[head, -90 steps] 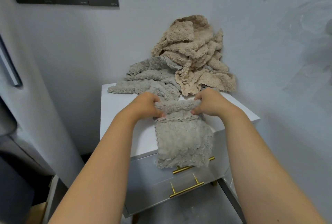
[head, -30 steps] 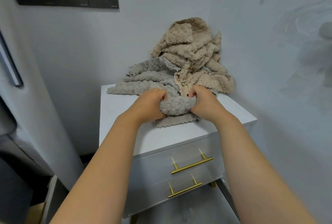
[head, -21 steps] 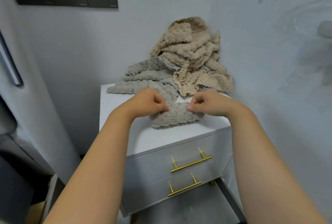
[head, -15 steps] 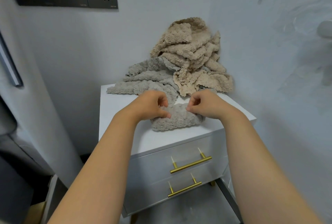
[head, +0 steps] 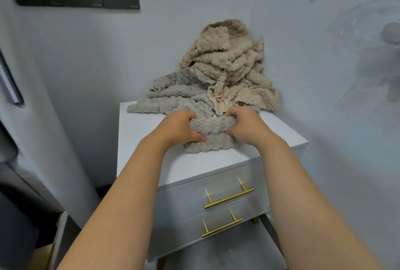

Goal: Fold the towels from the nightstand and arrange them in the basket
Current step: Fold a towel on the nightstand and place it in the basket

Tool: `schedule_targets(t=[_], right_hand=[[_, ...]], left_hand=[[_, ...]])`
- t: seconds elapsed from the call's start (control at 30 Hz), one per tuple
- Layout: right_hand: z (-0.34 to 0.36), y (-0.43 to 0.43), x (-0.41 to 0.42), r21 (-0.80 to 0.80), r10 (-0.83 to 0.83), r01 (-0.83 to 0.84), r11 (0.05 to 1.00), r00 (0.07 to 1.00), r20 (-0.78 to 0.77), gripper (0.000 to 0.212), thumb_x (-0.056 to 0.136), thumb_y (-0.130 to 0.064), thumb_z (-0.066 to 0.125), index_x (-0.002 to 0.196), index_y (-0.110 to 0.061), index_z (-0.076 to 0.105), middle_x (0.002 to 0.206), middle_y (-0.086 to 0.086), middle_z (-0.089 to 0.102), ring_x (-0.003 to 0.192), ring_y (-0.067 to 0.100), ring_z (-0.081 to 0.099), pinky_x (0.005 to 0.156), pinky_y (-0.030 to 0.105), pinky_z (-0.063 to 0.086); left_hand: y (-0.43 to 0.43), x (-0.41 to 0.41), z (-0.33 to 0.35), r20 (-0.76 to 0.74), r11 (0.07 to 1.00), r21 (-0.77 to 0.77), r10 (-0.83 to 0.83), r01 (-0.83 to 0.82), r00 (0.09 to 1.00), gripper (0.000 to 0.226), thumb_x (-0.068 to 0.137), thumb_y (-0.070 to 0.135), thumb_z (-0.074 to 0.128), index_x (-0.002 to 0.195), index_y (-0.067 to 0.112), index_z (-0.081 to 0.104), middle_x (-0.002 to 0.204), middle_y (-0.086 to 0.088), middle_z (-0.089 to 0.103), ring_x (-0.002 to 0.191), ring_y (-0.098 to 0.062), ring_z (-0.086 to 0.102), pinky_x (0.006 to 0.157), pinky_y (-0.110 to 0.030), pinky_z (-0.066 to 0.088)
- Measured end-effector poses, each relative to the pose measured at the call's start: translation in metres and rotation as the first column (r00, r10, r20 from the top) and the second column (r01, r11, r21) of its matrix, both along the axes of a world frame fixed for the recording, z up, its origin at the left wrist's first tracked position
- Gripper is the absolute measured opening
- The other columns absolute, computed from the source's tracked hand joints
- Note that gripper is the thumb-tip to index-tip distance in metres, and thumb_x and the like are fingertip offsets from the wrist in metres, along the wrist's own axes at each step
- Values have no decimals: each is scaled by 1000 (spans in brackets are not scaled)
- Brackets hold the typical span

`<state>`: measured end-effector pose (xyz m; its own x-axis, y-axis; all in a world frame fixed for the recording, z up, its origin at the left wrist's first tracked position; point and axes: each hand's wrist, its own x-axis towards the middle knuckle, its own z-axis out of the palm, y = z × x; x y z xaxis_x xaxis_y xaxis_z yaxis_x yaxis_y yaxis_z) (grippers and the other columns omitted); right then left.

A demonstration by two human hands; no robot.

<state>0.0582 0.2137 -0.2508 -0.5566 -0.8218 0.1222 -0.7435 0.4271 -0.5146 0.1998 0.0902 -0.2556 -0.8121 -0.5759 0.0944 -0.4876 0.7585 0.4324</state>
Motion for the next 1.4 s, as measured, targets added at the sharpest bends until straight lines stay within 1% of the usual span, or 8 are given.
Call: schedule_targets(t=[0.13,0.37,0.5,0.7,0.8,0.9,1.0,1.4], right_hand=[[-1,-2,-3,-90,-17,5,996,990,-142,37,76,8,60,104,-16,58,95,-2,50,92,20,50,66,27,34],[-4,0,-3,91,146,-136,987,982,-118,51,63,-19,85,110,-16,62,99,-1,60,92,20,53,74,30,44],[-6,-4,-2,80,85,-73,994,984,-159,30,72,-11,76,102,-12,69,92,5,68,85,25,60,73,37,53],[-9,-12,8,173,118,-67,983,946,-303,27,71,-24,75,93,-17,62,92,5,64,89,27,55,68,31,40],[-17,-13,11,205,70,-16,979,964,-257,42,71,-31,79,107,-17,62,103,3,64,98,28,59,74,33,44],[-25,-9,8,133,-54,94,987,959,-279,17,79,-20,69,94,-18,64,90,3,62,89,28,62,62,29,40],[-25,11,4,116,-160,210,971,928,-337,16,81,-9,57,94,-17,62,86,3,56,88,28,59,62,29,37],[-31,104,-20,127,-278,357,925,867,-414,25,88,-4,49,113,-7,54,115,11,60,107,33,58,70,32,36]], left_hand=[[2,-9,-8,-155,974,-225,-38,2,987,39,71,29,80,98,14,56,95,1,58,91,-21,50,70,-32,40],[-8,-8,-16,-68,968,-217,-145,128,987,42,65,25,82,101,17,62,91,3,59,86,-19,51,68,-32,40],[-8,-10,-18,-86,942,-322,-124,90,989,31,69,25,80,94,14,64,88,1,55,90,-22,50,66,-29,34],[-3,-12,-22,-86,905,-420,-105,59,991,19,73,22,72,85,13,60,83,3,49,86,-20,47,64,-28,33],[-1,-13,-22,-122,910,-413,-100,42,987,13,72,17,68,77,15,57,74,5,49,78,-22,50,58,-28,31],[10,-20,-23,-151,915,-401,-110,41,982,11,74,16,65,79,17,55,76,1,58,77,-26,54,57,-28,31],[35,-33,-25,-136,919,-387,-133,71,982,12,80,19,63,90,18,58,85,1,61,79,-22,55,61,-29,35],[121,-88,-33,-155,965,-252,-111,69,982,10,80,14,59,86,18,52,88,-4,60,82,-26,55,58,-30,33]])
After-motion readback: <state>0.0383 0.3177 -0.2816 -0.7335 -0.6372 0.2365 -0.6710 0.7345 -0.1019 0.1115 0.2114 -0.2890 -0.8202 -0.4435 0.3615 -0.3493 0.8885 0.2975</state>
